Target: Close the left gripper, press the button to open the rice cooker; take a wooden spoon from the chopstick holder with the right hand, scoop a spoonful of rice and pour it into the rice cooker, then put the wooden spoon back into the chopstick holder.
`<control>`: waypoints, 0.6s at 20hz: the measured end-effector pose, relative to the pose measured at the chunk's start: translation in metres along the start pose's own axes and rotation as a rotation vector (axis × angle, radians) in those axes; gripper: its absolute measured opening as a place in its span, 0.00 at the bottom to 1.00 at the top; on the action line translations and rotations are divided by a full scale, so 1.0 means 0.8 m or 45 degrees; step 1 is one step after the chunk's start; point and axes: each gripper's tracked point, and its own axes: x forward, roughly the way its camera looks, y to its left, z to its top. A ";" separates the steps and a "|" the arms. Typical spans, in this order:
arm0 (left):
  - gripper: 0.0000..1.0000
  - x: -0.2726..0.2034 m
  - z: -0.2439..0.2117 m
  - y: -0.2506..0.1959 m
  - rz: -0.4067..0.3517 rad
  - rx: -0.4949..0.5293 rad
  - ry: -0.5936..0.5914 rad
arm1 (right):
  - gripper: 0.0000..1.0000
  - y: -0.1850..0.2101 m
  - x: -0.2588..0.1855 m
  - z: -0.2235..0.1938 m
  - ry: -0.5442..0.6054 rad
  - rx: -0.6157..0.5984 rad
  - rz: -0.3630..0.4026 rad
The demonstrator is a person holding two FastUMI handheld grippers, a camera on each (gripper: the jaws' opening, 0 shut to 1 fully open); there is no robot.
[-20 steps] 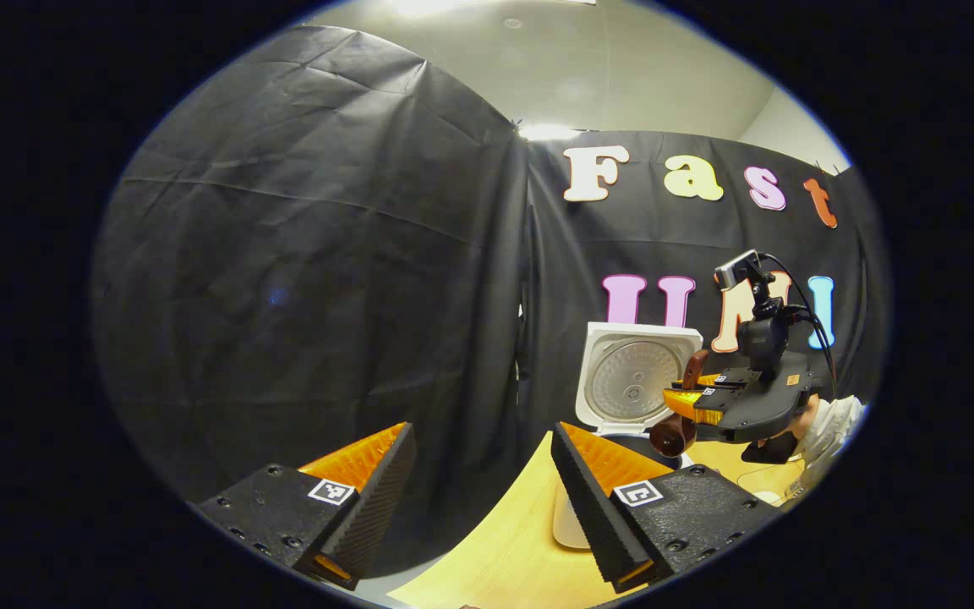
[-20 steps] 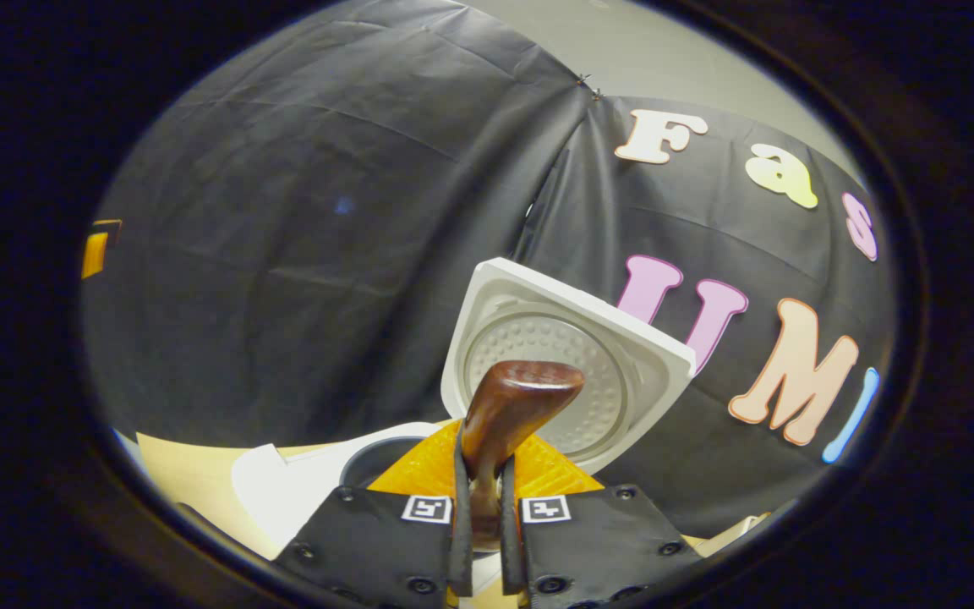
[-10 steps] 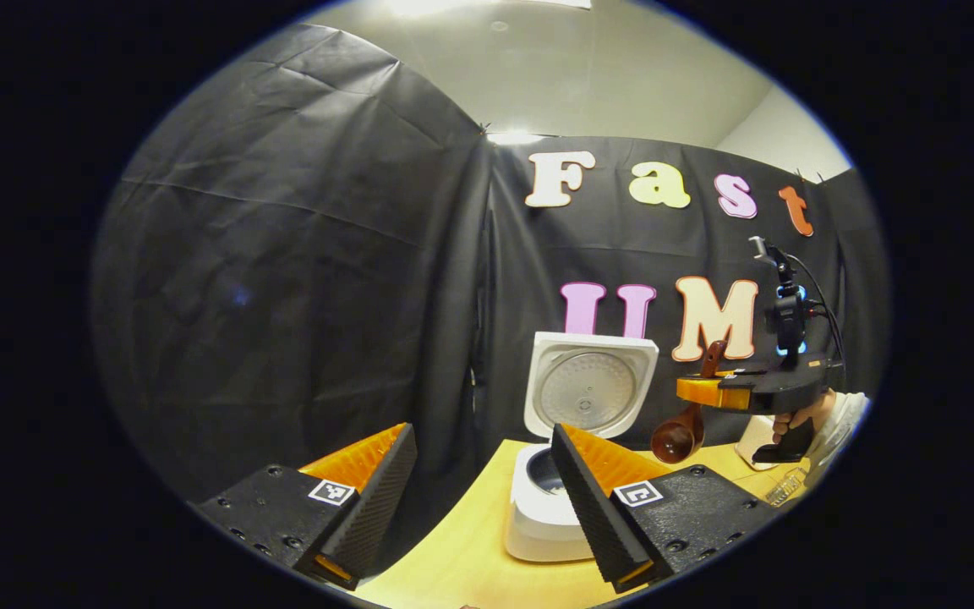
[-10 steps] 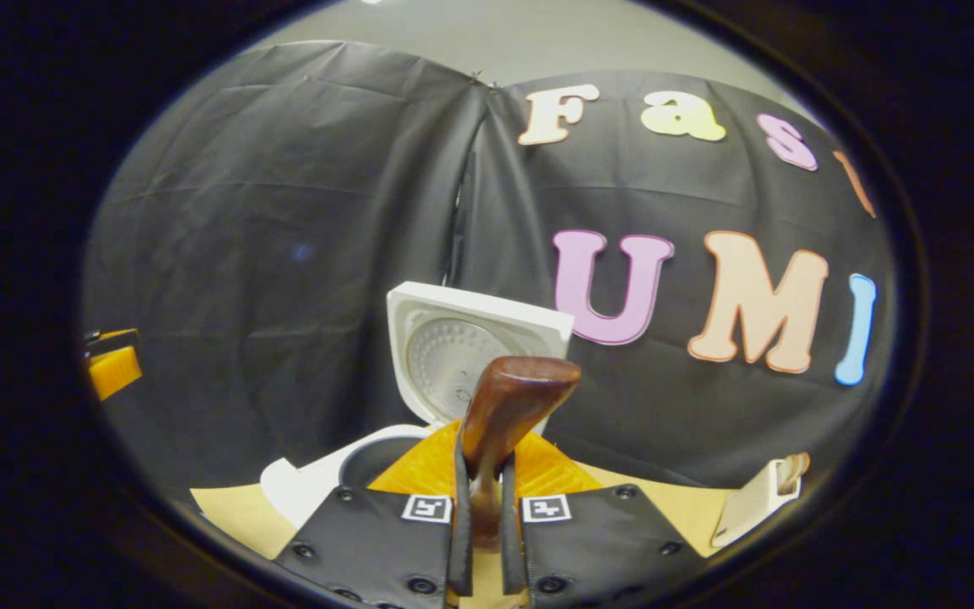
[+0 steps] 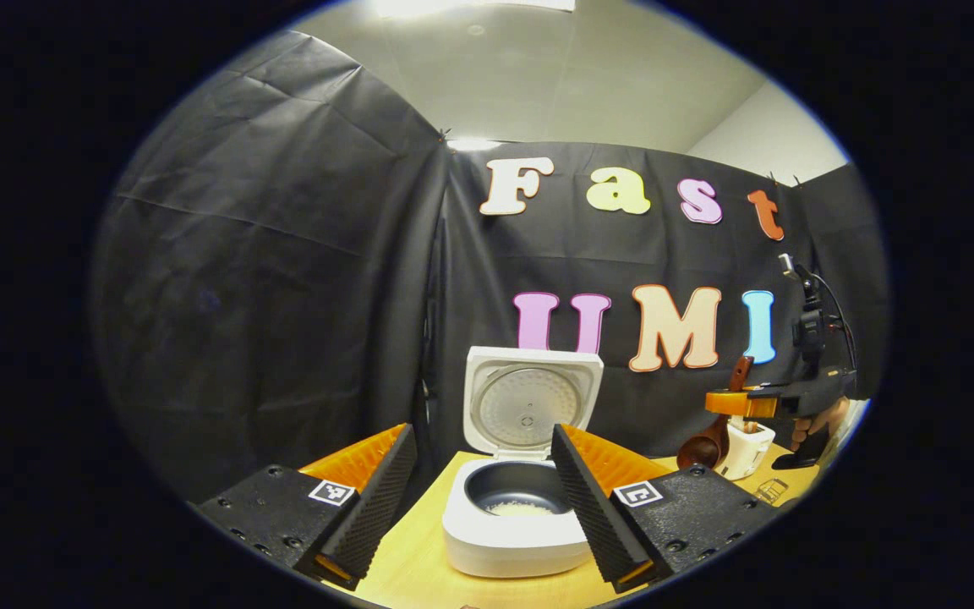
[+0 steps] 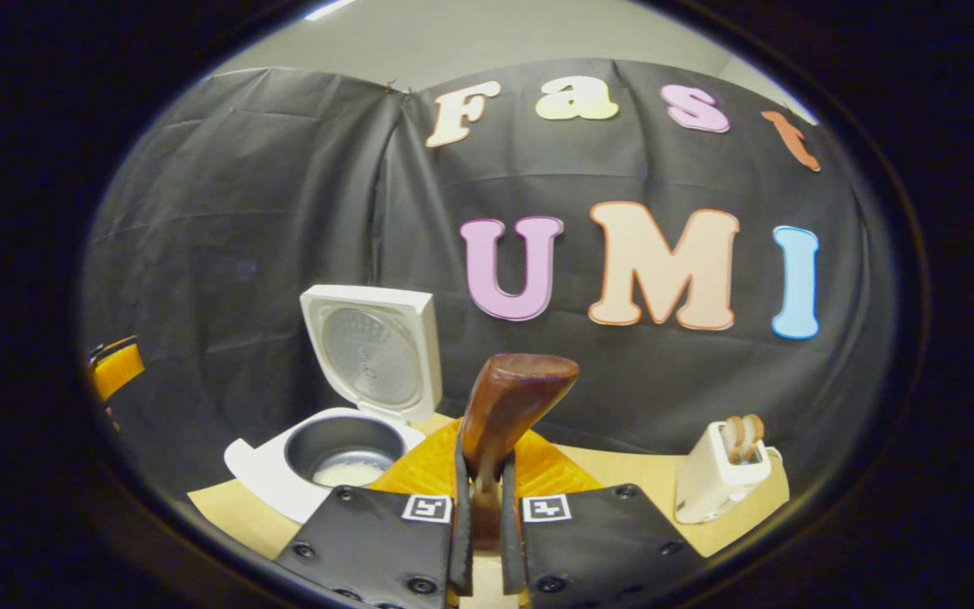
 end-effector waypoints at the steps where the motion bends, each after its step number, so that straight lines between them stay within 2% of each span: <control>1: 0.92 0.005 0.001 -0.008 -0.009 0.004 -0.001 | 0.16 -0.021 -0.008 0.000 -0.002 0.007 -0.030; 5: 0.95 0.016 0.007 -0.044 -0.054 -0.008 -0.014 | 0.17 -0.101 -0.040 -0.010 0.011 0.022 -0.152; 12: 0.92 0.029 0.011 -0.092 -0.116 -0.001 -0.015 | 0.17 -0.216 -0.099 -0.051 0.063 0.098 -0.324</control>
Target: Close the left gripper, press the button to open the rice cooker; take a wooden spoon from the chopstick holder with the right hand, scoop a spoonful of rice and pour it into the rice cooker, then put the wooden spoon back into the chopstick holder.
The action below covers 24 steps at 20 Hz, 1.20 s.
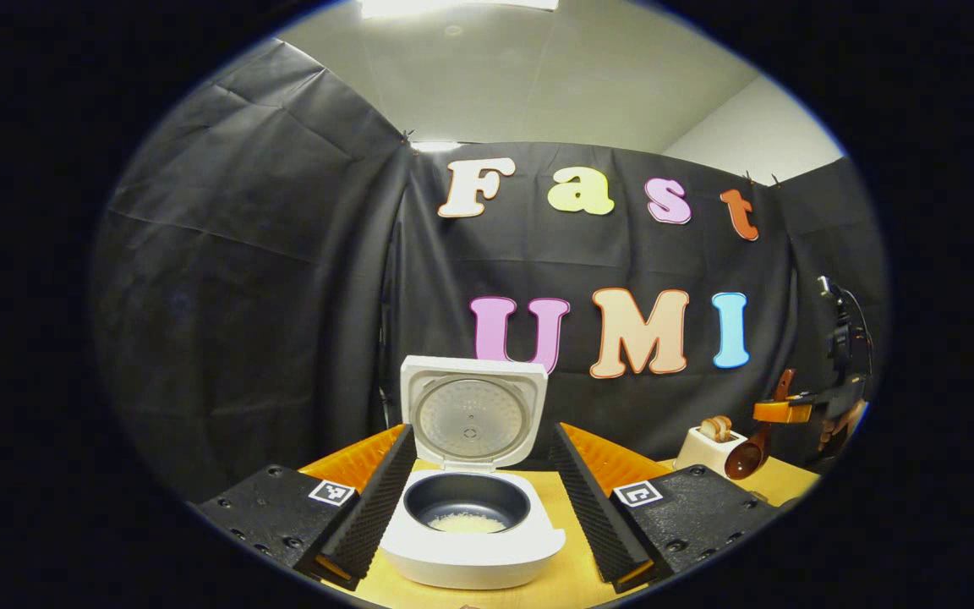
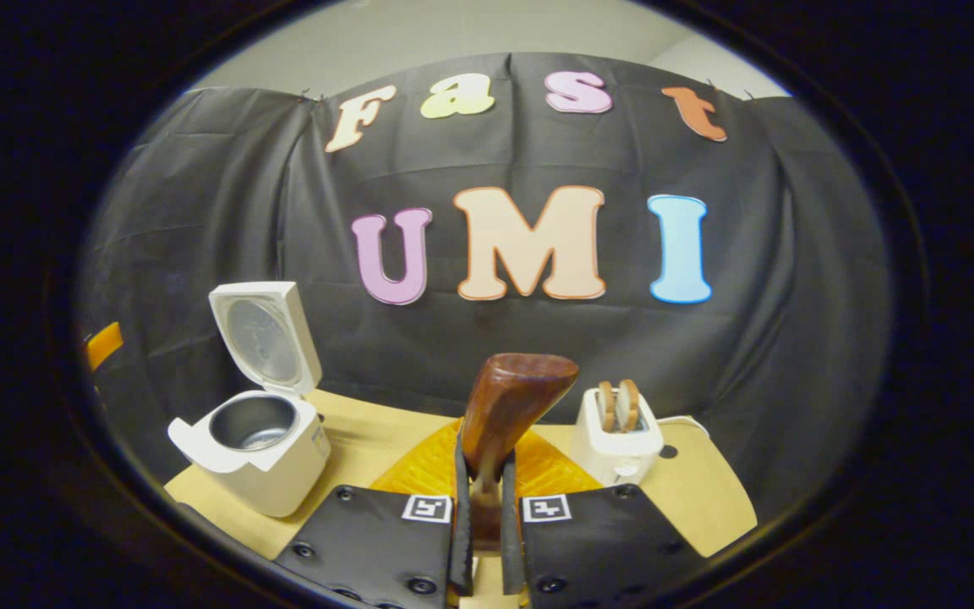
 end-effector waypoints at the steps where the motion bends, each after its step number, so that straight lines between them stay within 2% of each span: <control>1: 0.92 0.002 0.001 -0.006 -0.008 0.003 0.001 | 0.17 -0.018 -0.003 -0.009 0.013 0.009 -0.028; 5: 0.92 0.008 0.000 -0.028 -0.033 0.016 0.006 | 0.17 -0.072 -0.013 -0.044 0.072 0.062 -0.097; 10: 0.92 0.010 -0.002 -0.055 -0.060 0.034 0.023 | 0.16 -0.110 -0.012 -0.096 0.159 0.110 -0.143; 12: 0.95 0.009 0.000 -0.062 -0.065 0.044 0.023 | 0.16 -0.117 -0.017 -0.121 0.197 0.141 -0.143; 14: 0.92 0.010 0.002 -0.067 -0.063 0.051 0.022 | 0.17 -0.122 -0.014 -0.141 0.232 0.177 -0.139; 17: 0.94 0.007 0.003 -0.070 -0.049 0.062 0.024 | 0.16 -0.130 -0.008 -0.170 0.274 0.236 -0.139; 24: 0.92 -0.002 0.011 -0.072 -0.021 0.094 0.016 | 0.17 -0.141 0.008 -0.230 0.353 0.424 -0.132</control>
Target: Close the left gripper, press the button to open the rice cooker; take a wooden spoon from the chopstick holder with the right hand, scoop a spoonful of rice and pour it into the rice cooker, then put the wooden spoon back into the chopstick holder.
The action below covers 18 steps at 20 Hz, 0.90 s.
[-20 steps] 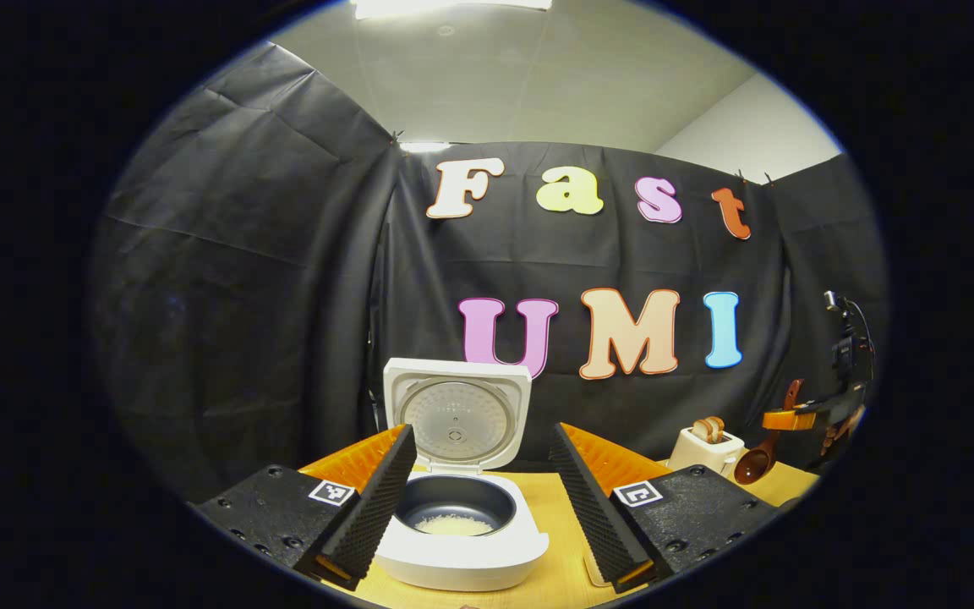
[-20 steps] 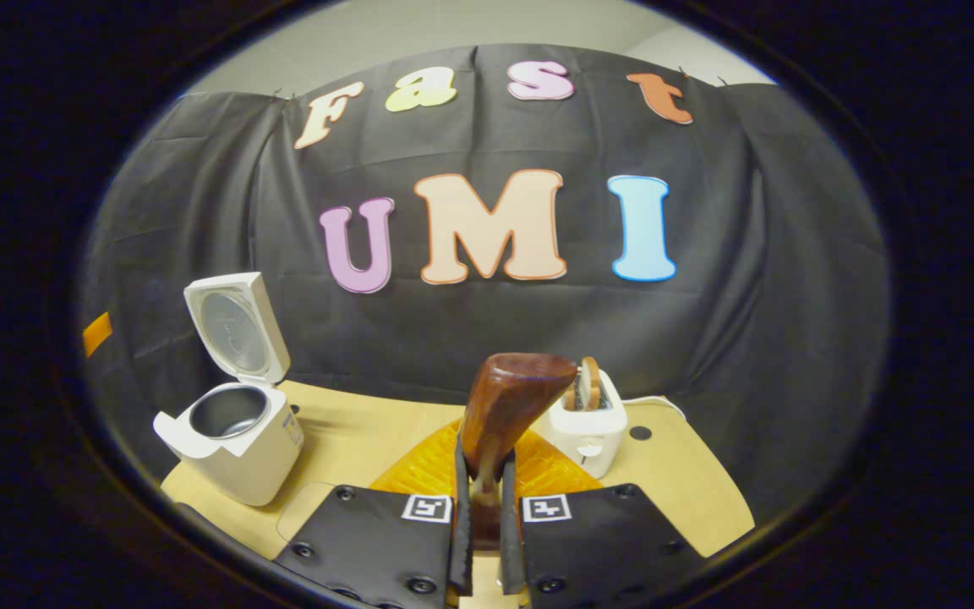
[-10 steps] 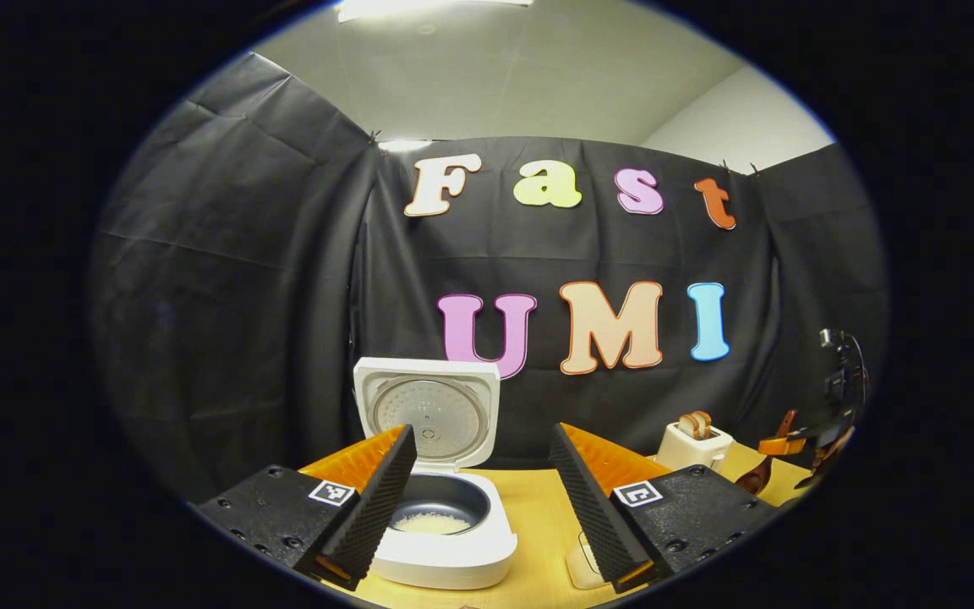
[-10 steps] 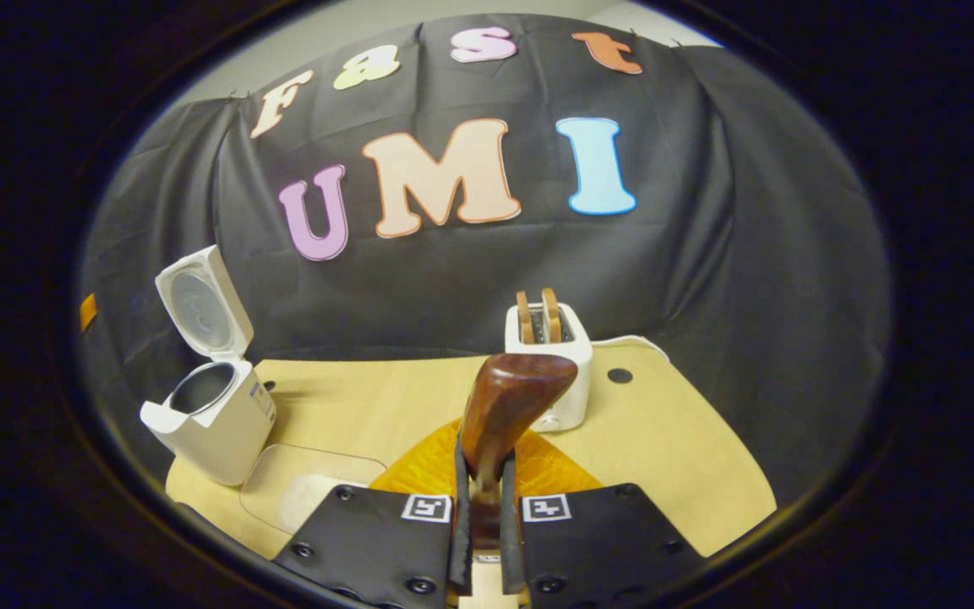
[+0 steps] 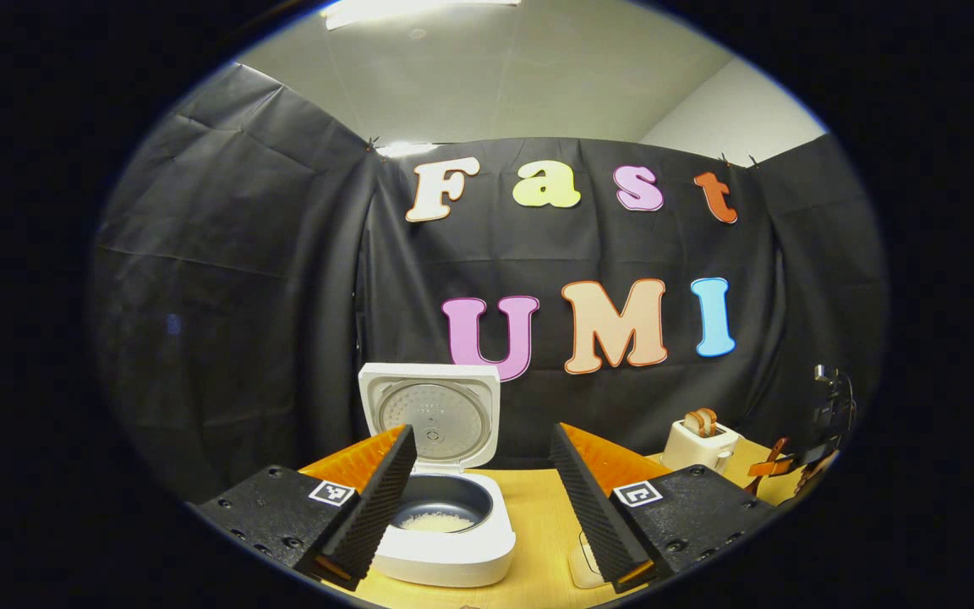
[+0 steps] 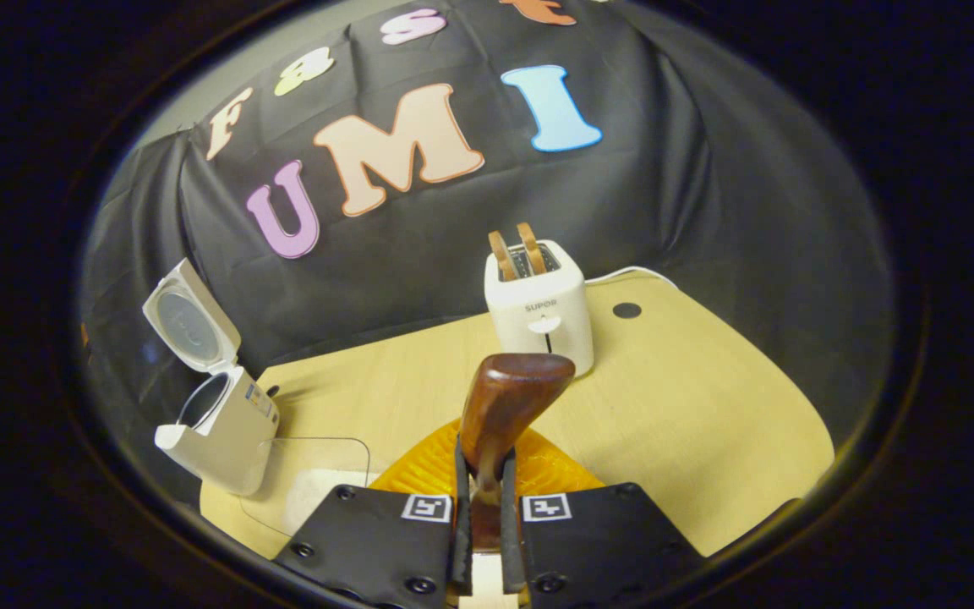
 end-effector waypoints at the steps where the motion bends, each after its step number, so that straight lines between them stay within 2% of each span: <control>1: 0.92 0.000 0.000 0.000 0.005 0.004 0.000 | 0.17 -0.004 0.000 -0.004 0.007 0.017 -0.003; 6: 0.92 0.001 0.000 0.000 0.012 0.008 -0.003 | 0.17 -0.018 0.014 -0.019 0.039 0.082 -0.005; 9: 0.94 0.001 0.000 -0.001 0.009 0.010 0.002 | 0.17 -0.020 0.013 -0.035 0.073 0.051 -0.010; 14: 0.92 0.003 0.000 -0.002 -0.007 0.012 -0.010 | 0.19 -0.020 0.014 -0.028 0.028 0.017 -0.023; 15: 0.94 0.003 0.001 -0.002 -0.010 0.010 -0.013 | 0.27 -0.027 0.002 -0.021 0.013 0.003 -0.046; 18: 0.92 0.005 0.000 -0.002 -0.013 0.002 -0.018 | 0.71 -0.037 -0.009 -0.012 -0.014 -0.029 -0.080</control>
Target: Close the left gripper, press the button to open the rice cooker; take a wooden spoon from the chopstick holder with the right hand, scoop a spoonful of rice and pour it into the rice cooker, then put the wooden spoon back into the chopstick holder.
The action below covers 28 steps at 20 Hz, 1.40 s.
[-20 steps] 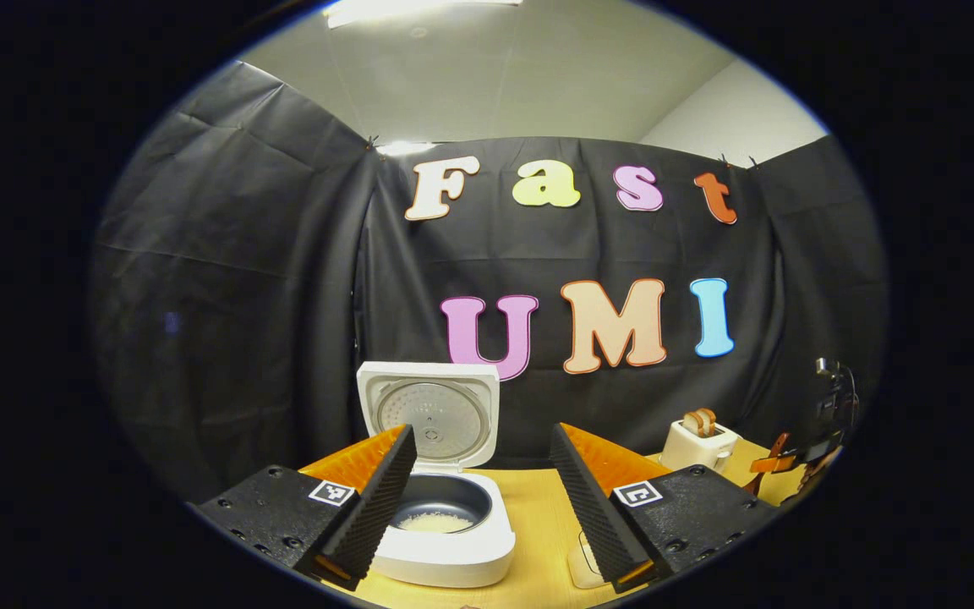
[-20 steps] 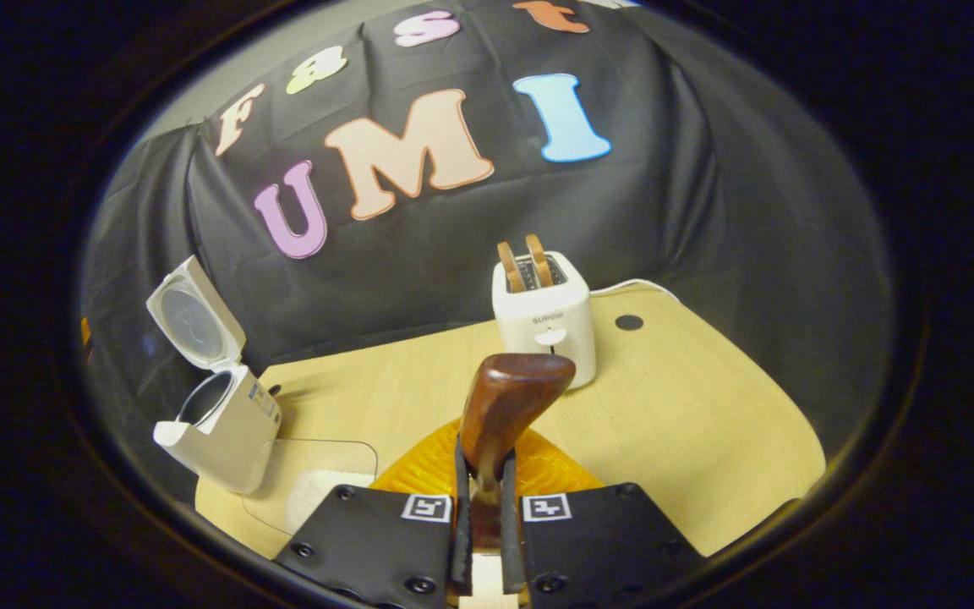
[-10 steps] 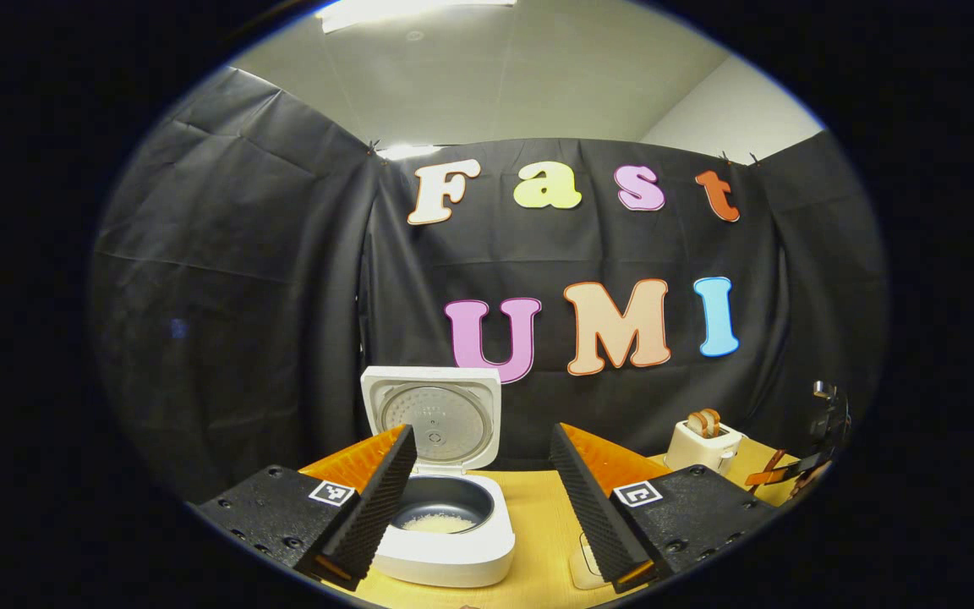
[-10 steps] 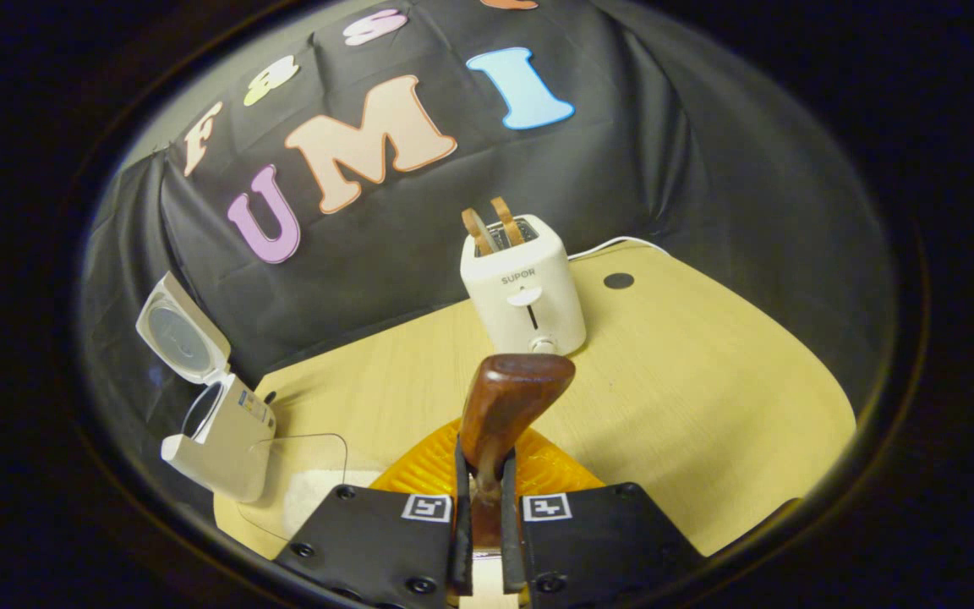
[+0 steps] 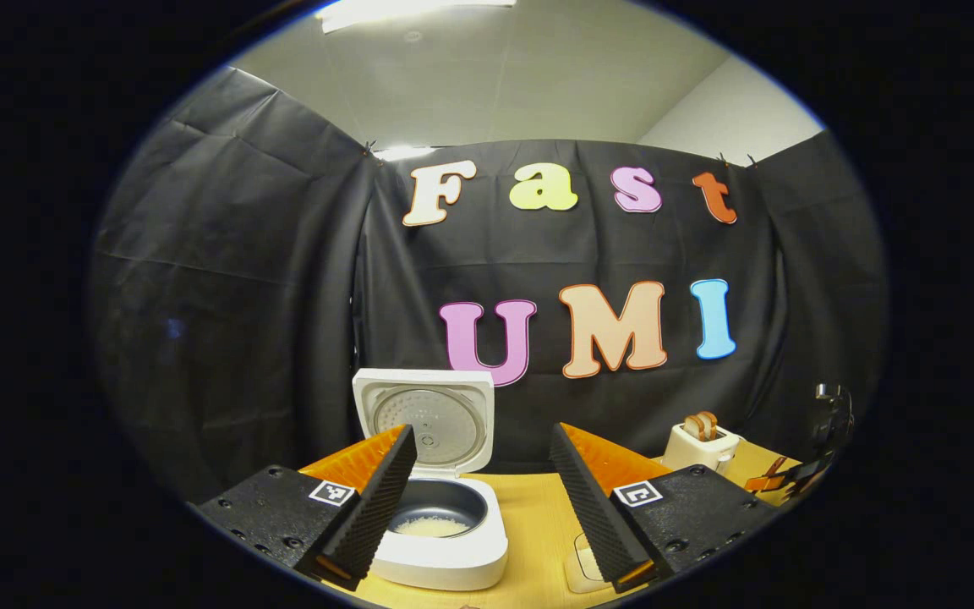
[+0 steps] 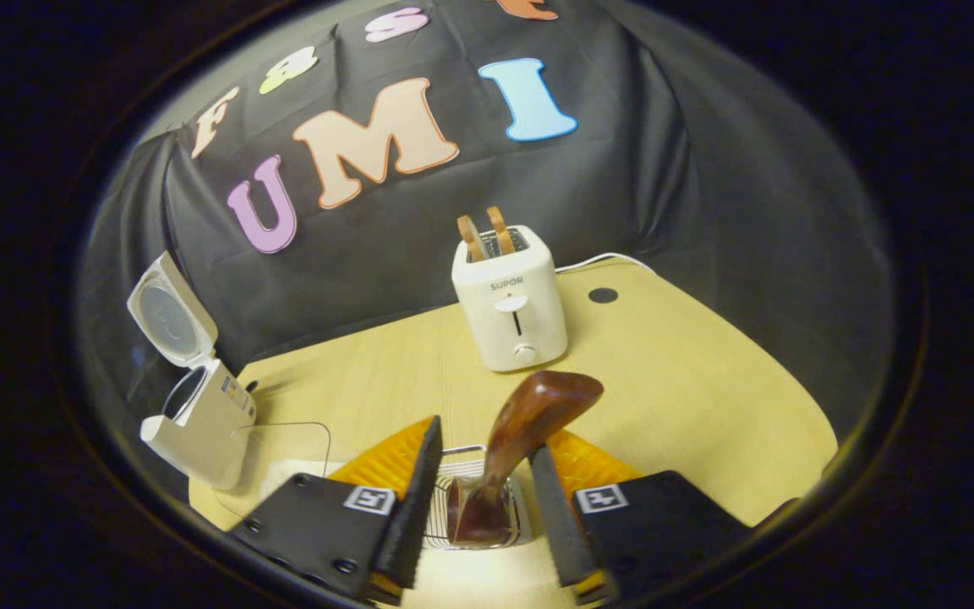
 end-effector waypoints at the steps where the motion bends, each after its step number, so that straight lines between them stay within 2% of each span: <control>1: 0.92 0.001 0.000 0.001 0.004 -0.003 -0.002 | 0.85 -0.006 -0.010 0.011 -0.021 -0.019 -0.023; 2: 0.92 0.001 0.000 0.001 0.009 -0.010 -0.003 | 1.00 -0.016 -0.016 0.018 -0.052 -0.041 -0.061; 5: 0.94 0.005 0.000 0.002 0.019 -0.030 -0.006 | 1.00 -0.025 -0.037 0.048 -0.143 -0.086 -0.120; 9: 0.94 0.017 0.002 0.021 0.061 -0.013 0.018 | 1.00 -0.014 -0.068 0.091 -0.251 -0.121 -0.124; 11: 0.94 0.062 0.002 0.046 0.067 -0.030 0.024 | 1.00 -0.006 -0.083 0.105 -0.287 -0.131 -0.117; 14: 0.92 0.096 0.011 0.059 0.067 -0.016 0.037 | 1.00 0.005 -0.105 0.127 -0.345 -0.179 -0.125; 17: 0.94 0.127 0.020 0.069 0.040 -0.020 0.047 | 1.00 0.014 -0.120 0.133 -0.371 -0.229 -0.131; 23: 0.92 0.199 0.021 0.089 0.005 -0.120 0.102 | 1.00 0.016 -0.138 0.126 -0.367 -0.302 -0.180; 28: 0.92 0.266 0.025 0.096 -0.043 -0.059 0.077 | 1.00 0.013 -0.153 0.119 -0.369 -0.327 -0.234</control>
